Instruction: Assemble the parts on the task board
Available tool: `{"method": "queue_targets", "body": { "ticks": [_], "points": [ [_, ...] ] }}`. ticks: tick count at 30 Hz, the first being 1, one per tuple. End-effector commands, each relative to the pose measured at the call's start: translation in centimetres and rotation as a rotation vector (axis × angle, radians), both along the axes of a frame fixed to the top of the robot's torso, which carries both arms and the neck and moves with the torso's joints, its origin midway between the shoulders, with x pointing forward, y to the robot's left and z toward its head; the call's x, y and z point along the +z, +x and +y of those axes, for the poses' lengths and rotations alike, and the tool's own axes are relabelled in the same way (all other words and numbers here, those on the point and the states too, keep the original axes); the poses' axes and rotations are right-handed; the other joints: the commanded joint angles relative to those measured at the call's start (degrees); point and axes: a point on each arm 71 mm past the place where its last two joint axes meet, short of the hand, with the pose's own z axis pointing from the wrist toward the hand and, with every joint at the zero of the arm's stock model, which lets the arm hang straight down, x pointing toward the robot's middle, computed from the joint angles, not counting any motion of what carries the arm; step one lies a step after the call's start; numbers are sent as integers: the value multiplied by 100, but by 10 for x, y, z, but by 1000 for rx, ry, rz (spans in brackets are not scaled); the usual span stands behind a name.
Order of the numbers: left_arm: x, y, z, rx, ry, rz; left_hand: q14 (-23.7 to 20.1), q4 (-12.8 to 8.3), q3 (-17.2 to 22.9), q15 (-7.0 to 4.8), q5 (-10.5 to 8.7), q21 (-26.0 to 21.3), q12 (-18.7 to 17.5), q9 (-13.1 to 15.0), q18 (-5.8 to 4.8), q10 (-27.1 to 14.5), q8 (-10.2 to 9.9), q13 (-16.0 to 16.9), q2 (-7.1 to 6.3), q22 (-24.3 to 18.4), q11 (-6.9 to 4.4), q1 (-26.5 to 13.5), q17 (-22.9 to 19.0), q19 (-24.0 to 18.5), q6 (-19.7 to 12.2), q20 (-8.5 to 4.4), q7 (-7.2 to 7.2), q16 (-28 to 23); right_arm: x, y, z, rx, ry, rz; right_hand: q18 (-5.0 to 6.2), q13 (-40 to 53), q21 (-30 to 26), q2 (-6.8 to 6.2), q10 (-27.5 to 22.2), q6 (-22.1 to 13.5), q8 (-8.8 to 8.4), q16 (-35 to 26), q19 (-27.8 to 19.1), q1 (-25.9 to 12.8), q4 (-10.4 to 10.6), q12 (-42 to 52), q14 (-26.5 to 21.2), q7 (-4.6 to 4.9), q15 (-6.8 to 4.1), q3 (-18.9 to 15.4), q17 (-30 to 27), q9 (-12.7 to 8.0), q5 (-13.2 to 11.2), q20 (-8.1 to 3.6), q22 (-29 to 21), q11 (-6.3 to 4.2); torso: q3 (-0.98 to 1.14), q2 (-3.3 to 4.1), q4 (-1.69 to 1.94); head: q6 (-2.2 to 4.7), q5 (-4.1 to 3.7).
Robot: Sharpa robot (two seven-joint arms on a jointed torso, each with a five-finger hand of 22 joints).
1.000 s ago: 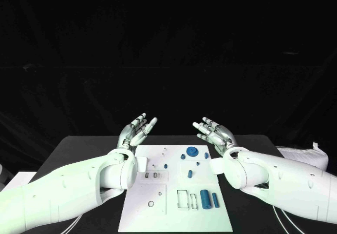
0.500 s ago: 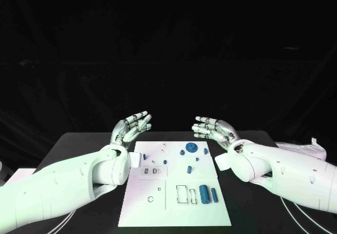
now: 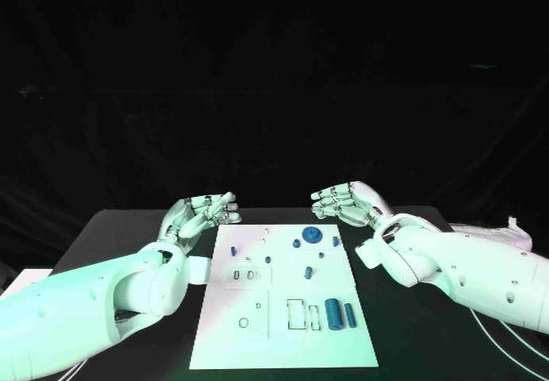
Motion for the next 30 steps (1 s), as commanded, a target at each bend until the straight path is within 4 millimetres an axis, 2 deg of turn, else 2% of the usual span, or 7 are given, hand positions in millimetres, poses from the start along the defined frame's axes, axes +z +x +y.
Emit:
{"method": "queue_targets", "body": {
  "ticks": [1,11,22,23,26,28,30],
  "points": [
    [6,-12,-4,-78,-80,42,126,-55,-8,-30,-20,54,-73,-15,26,89,-61,4,0,-3,-26,77,96,114,60,-31,-11,39,11,-1,4,64,-254,-165,68,21,483,-164,773,606,-18,130,746,4,-226,-100,963,-143,-298,292,131,20,-90,-334,183,-214,3,248,29,44,-22],
    [21,-39,-7,-143,-183,100,149,-102,-80,-25,-20,68,-264,-49,8,82,-195,-19,-36,-19,2,24,271,184,66,-52,20,-9,29,4,12,129,-632,-300,56,92,1466,-322,1351,955,-94,652,1550,-78,-217,-145,2152,-344,-675,276,607,32,-320,-753,706,-475,-6,673,156,150,-163],
    [36,-51,-19,-199,-229,104,-5,-147,-140,33,-22,-3,-388,-61,3,35,-287,-31,-29,-66,50,-18,317,77,46,-2,61,-150,44,13,22,105,-909,-348,67,61,2189,-549,1174,915,-223,1874,1785,-322,-20,-228,2270,-444,-783,513,1460,15,-451,-854,1140,-537,-7,918,235,216,-275],
    [37,-52,-19,-202,-231,104,-13,-150,-145,36,-22,-7,-397,-62,2,29,-293,-33,-30,-69,54,-21,319,72,42,1,65,-158,44,13,22,101,-923,-348,29,87,2567,-616,1214,913,-220,2202,2003,-346,17,-228,2228,-485,-819,562,1655,18,-474,-873,1502,-541,-3,932,240,225,-276],
    [39,-52,-20,-209,-233,104,-31,-157,-155,44,-22,-15,-414,-63,2,18,-306,-35,-30,-75,61,-27,325,60,37,8,72,-177,45,14,24,91,-949,-346,-343,142,4709,-724,1198,929,-220,2342,2767,-417,142,-227,2124,-439,-800,724,1840,27,-511,-880,4176,-528,5,960,255,233,-278],
    [39,-53,-21,-212,-234,104,-44,-162,-162,50,-22,-20,-424,-63,2,15,-314,-35,-27,-79,65,-32,329,51,36,14,76,-191,46,14,25,88,-959,-346,-456,184,5442,-836,1142,918,-227,2591,2891,-446,247,-234,2181,-437,-792,871,2048,28,-530,-888,5092,-515,9,974,265,237,-285],
    [40,-53,-21,-214,-234,104,-48,-163,-164,52,-22,-22,-427,-63,2,14,-316,-35,-27,-80,66,-32,330,49,35,15,77,-195,46,14,26,87,-963,-346,-498,196,5732,-886,1070,929,-223,2735,2925,-447,308,-230,2186,-434,-765,955,2161,33,-533,-885,5463,-489,11,982,272,242,-287]
  ]
}}
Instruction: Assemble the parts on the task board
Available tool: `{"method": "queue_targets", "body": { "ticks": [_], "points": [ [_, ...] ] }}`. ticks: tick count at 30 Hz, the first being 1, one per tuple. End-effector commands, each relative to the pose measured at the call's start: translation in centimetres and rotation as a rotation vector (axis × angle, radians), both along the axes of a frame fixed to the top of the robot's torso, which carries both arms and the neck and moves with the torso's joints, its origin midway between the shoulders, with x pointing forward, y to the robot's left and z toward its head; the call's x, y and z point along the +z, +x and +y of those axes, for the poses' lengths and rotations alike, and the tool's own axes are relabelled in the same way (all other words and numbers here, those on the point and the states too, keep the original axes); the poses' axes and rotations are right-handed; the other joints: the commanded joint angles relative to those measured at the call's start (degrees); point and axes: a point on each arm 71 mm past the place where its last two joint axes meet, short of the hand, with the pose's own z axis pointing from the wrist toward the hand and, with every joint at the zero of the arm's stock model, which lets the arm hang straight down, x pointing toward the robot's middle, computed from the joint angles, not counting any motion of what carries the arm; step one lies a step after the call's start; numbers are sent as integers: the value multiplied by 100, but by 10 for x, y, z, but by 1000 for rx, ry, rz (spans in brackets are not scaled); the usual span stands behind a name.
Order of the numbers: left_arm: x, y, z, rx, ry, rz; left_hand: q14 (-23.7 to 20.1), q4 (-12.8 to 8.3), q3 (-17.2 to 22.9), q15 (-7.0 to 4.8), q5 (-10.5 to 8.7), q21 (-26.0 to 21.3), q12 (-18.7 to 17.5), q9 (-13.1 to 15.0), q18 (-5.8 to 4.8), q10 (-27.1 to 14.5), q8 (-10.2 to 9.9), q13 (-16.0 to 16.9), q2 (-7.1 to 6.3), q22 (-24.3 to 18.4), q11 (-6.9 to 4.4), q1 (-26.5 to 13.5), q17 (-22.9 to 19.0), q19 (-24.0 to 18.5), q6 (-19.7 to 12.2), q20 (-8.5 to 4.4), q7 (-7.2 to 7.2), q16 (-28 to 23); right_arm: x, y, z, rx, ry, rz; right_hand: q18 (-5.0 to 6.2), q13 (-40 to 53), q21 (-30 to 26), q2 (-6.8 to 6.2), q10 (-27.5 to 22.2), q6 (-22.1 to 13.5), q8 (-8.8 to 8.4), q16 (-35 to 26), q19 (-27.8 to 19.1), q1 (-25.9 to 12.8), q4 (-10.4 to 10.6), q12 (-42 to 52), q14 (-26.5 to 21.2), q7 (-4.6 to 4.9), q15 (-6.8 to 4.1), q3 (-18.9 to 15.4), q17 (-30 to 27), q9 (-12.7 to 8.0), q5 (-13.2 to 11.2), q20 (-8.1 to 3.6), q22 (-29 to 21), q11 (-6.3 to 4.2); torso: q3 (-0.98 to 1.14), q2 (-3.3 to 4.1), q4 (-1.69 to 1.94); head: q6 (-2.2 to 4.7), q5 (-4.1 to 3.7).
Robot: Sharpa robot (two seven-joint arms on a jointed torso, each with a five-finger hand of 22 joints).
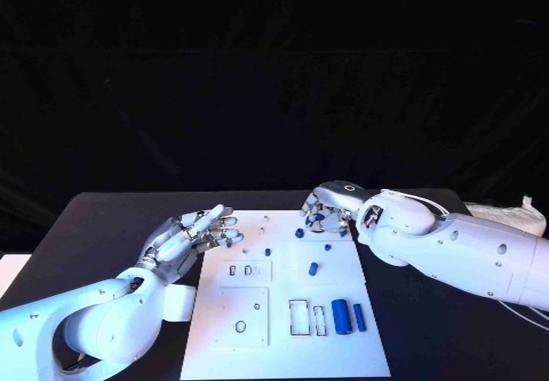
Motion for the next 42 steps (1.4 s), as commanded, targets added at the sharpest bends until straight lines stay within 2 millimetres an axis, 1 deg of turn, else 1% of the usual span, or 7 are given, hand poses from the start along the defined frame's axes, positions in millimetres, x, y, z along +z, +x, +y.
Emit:
{"method": "queue_targets", "body": {
  "ticks": [1,4,7,15,29,32,42],
  "points": [
    [3,-1,-3,-30,-26,5,-55,-13,-44,-6,-21,-44,-35,-9,4,-1,-35,-9,5,-12,36,-64,12,-61,4,2,28,-27,-3,1,1,-37,-103,-6,-126,22,624,-111,-152,12,-22,264,116,-2,97,-30,207,38,14,154,203,11,-36,11,825,52,12,66,33,22,-12],
    [4,-2,-3,-34,-27,6,-57,-14,-45,-5,-21,-44,-37,-9,4,-2,-36,-9,5,-13,37,-65,12,-62,3,3,29,-29,-4,2,3,-40,-113,0,-212,87,1153,-240,-204,6,-22,1034,187,22,259,-6,154,49,37,355,961,20,-19,53,1519,62,13,89,46,24,-23],
    [4,-3,-3,-38,-27,7,-72,-28,-45,1,-18,-51,-51,-10,4,-10,-49,-10,15,-18,42,-57,18,-72,-2,9,33,-46,-5,3,5,-41,-123,3,-277,124,1456,-314,-252,18,-19,1533,271,65,364,-17,166,64,49,490,1460,30,16,76,1977,61,12,105,60,15,-22],
    [5,-4,-3,-43,-27,11,-93,-48,-45,10,-18,-60,-75,-11,6,-27,-71,-13,30,-26,53,-49,28,-88,-14,19,44,-73,-8,5,12,-26,-140,20,-375,154,1809,-394,-383,87,-4,2091,441,137,524,-23,157,94,80,677,1976,58,80,116,2561,91,16,162,81,35,-6],
    [6,-5,-3,-48,-26,18,-109,-57,-55,20,-19,-68,-95,-13,6,-48,-92,-16,36,-32,65,-58,36,-100,-29,28,57,-95,-13,7,17,-26,-169,45,-381,98,1860,-464,-620,123,-14,2245,442,147,637,-40,107,133,129,751,2051,72,81,166,2621,157,9,247,128,37,-29],
    [5,-5,-3,-49,-25,20,-114,-60,-60,23,-20,-70,-101,-14,6,-57,-100,-18,36,-35,69,-63,39,-104,-36,31,62,-103,-13,7,18,-23,-173,44,-380,93,1863,-437,-626,139,-9,2269,439,172,651,-31,100,130,131,782,2065,77,95,173,2623,157,14,255,130,29,-22],
    [5,-5,-2,-47,-20,25,-125,-66,-70,32,-20,-76,-113,-15,6,-80,-118,-21,40,-40,80,-72,45,-113,-52,38,73,-120,-13,7,19,-16,-177,44,-380,89,1874,-355,-562,219,14,2320,434,198,714,-11,83,104,122,859,2085,100,110,176,2635,136,9,285,133,40,-24]
  ]
}}
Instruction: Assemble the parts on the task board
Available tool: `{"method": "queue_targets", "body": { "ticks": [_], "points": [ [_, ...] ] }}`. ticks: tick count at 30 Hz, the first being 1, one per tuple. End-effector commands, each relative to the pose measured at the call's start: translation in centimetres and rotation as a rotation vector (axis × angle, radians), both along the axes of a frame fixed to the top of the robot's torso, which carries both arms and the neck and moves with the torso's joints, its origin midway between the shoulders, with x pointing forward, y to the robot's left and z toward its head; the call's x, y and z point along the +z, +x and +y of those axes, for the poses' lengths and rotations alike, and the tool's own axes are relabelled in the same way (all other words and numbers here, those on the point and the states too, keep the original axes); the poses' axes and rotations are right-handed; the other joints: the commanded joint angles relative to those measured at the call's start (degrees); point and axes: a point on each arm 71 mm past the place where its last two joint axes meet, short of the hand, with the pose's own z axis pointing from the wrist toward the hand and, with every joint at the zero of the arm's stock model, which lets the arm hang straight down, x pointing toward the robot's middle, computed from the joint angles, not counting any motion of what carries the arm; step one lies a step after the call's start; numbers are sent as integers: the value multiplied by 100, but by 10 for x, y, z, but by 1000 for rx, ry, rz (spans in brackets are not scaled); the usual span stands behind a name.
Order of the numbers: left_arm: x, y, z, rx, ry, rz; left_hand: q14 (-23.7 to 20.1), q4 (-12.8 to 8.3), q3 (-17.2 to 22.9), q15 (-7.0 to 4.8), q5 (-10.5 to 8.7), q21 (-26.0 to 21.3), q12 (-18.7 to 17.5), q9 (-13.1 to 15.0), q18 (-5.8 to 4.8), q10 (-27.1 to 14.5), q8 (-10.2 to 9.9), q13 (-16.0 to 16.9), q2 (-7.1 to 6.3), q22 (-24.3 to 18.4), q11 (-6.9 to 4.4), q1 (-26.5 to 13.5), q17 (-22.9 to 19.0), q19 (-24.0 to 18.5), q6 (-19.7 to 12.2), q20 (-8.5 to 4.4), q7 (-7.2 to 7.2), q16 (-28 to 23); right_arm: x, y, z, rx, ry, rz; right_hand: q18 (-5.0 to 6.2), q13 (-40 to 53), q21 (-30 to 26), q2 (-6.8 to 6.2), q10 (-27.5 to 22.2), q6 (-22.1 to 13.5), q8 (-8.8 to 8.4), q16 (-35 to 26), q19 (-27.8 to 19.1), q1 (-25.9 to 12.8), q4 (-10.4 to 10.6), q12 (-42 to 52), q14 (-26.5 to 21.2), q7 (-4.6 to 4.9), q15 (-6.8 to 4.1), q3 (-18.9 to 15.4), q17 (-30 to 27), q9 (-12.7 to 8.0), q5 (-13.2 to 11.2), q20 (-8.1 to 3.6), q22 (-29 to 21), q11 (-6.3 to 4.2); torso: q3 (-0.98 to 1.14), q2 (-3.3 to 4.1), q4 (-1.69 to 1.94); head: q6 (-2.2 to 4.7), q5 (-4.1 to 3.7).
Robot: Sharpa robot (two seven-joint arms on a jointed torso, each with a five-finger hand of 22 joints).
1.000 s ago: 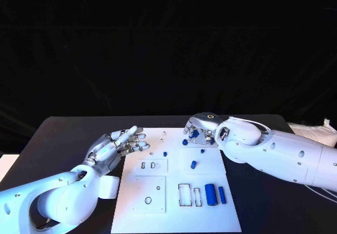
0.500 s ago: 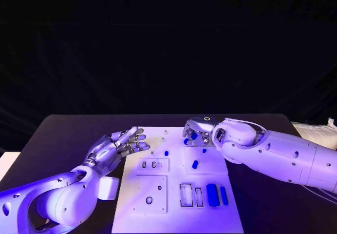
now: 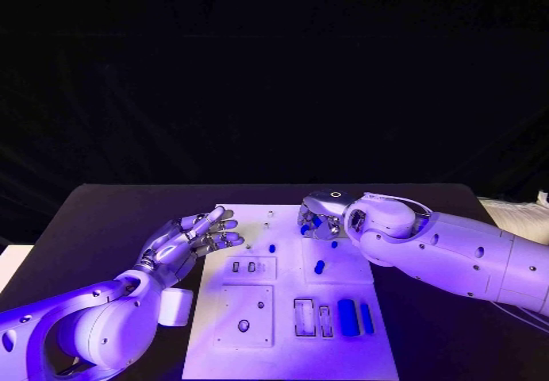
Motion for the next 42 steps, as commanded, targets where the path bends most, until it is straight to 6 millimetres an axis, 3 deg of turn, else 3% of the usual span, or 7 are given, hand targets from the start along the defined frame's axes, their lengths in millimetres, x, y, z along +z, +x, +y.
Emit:
{"method": "queue_targets", "body": {
  "ticks": [1,6,10,17,28,42],
  "points": [
    [2,-1,-2,-20,-13,-2,-45,-19,-22,-8,-20,-33,-26,-6,7,-17,-24,-6,16,-6,18,-48,6,-31,-11,-3,33,-24,-2,0,0,3,-28,6,-35,-8,40,70,48,74,26,44,197,27,34,16,84,-23,31,49,25,19,49,50,673,-28,-1,18,4,2,-1],
    [1,-1,-2,-19,-12,-1,-52,-25,-27,-3,-20,-36,-32,-7,7,-34,-36,-8,20,-10,24,-51,11,-36,-22,2,40,-34,1,-1,1,2,-9,-34,-67,34,118,336,357,319,129,210,267,197,52,81,100,-127,-52,262,171,119,126,-12,833,-136,-1,33,18,22,-3],
    [1,-1,-2,-19,-12,0,-54,-27,-30,-1,-19,-38,-34,-7,7,-43,-42,-9,23,-11,28,-53,14,-39,-28,4,44,-39,6,-3,4,11,24,-75,-73,53,132,392,448,346,143,222,276,288,8,79,87,-133,-73,367,165,158,27,-38,862,-160,0,38,24,23,5],
    [1,-1,-2,-19,-12,0,-56,-29,-30,0,-19,-38,-35,-7,7,-47,-45,-10,25,-12,29,-53,15,-40,-31,5,45,-42,16,-7,10,16,87,-148,-73,68,136,359,499,369,158,224,274,307,-22,57,75,-136,-80,418,144,202,-68,-50,866,-169,-6,49,28,57,26],
    [2,-1,-4,-28,-16,0,-65,-40,-34,6,-19,-43,-38,-7,7,-66,-57,-12,28,-16,36,-51,20,-48,-43,11,52,-55,26,6,23,-5,122,-212,-71,67,132,301,478,344,143,208,265,289,-30,17,59,-125,-75,428,109,224,-126,-50,855,-158,-12,75,51,90,46],
    [6,-3,-7,-36,-21,-8,-70,-44,-36,9,-19,-45,-39,-7,6,-74,-61,-13,28,-18,39,-51,21,-52,-47,13,55,-60,26,19,43,9,120,-221,-74,66,140,290,462,328,132,236,272,279,-25,4,62,-118,-69,437,140,231,-137,-48,872,-150,-51,153,145,133,-8]
  ]
}}
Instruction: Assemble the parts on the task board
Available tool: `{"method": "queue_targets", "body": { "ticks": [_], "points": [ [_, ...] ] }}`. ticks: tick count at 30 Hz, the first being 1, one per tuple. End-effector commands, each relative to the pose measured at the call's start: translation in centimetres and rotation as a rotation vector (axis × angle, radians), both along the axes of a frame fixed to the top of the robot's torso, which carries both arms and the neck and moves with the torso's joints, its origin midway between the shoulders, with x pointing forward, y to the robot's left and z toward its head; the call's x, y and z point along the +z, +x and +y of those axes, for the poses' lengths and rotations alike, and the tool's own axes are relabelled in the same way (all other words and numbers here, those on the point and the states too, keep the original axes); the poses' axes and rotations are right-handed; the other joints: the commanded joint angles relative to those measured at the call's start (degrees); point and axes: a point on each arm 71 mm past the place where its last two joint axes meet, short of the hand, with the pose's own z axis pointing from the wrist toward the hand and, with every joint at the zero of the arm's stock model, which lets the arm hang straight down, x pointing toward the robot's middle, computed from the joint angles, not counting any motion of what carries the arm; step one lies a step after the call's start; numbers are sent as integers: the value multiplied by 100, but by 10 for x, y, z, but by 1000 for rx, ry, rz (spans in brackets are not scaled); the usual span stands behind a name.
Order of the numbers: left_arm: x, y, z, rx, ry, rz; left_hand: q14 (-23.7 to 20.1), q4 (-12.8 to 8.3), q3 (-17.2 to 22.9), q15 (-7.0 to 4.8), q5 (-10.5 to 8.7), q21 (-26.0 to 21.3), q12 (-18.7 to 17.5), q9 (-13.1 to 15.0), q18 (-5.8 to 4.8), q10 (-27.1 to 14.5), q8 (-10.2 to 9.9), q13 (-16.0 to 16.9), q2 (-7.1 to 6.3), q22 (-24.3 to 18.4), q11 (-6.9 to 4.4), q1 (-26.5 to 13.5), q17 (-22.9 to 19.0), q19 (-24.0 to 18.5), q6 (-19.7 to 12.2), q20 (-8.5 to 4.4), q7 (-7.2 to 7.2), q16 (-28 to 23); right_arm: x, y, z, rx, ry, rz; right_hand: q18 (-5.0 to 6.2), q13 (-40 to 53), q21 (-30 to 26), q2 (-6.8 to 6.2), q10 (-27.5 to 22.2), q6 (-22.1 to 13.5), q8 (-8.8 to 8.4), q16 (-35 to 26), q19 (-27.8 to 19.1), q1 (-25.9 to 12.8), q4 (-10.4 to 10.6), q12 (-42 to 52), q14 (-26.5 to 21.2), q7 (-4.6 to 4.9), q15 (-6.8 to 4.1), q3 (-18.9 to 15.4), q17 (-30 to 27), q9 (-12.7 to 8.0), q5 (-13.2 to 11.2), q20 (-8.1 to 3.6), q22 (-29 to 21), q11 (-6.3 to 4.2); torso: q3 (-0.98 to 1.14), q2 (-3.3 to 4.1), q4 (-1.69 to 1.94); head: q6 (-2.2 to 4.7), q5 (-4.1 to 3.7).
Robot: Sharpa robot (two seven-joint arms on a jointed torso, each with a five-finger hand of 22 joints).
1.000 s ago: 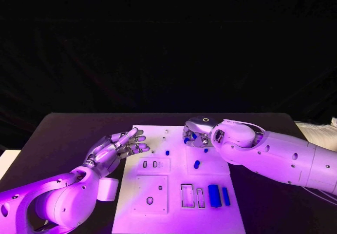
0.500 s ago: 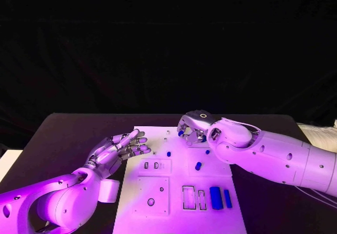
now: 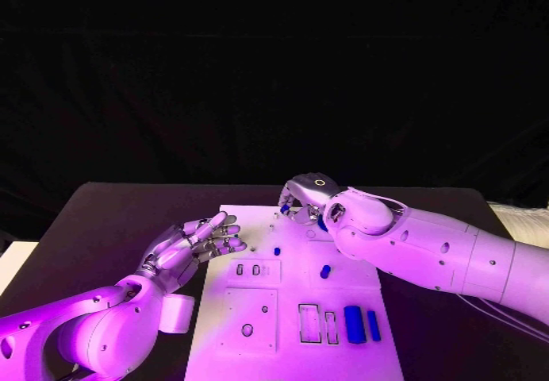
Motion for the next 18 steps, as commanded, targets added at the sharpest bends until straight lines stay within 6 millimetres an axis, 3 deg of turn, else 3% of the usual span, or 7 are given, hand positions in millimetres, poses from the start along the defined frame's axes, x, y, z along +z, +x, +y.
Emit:
{"method": "queue_targets", "body": {
  "ticks": [1,9,18],
  "points": [
    [4,-1,-3,-21,-18,-12,-27,-29,-21,8,-19,-22,-39,-9,7,-34,-21,-10,6,-7,-1,-29,5,-32,-6,-7,14,-39,0,1,5,12,-7,-19,-74,0,14,95,101,11,12,25,273,131,14,5,61,19,-27,32,5,13,-15,-48,874,-95,-9,43,36,14,-11],
    [5,-1,-3,-21,-18,-15,-30,-31,-22,9,-19,-23,-39,-9,7,-37,-22,-10,7,-8,0,-29,6,-34,-6,-6,15,-42,-1,1,13,36,-15,-9,-74,1,14,79,94,7,8,29,271,111,23,1,60,20,-22,28,2,22,-40,-44,873,-90,-17,73,61,7,-27],
    [6,-1,-2,-19,-17,-17,-35,-35,-23,12,-19,-26,-38,-8,6,-43,-25,-10,9,-10,2,-28,8,-39,-8,-4,17,-48,-4,2,16,39,-31,10,-74,3,15,66,93,7,6,29,269,86,40,1,58,18,-19,21,-6,33,-63,-41,873,-89,-16,82,59,-3,-19]
  ]
}}
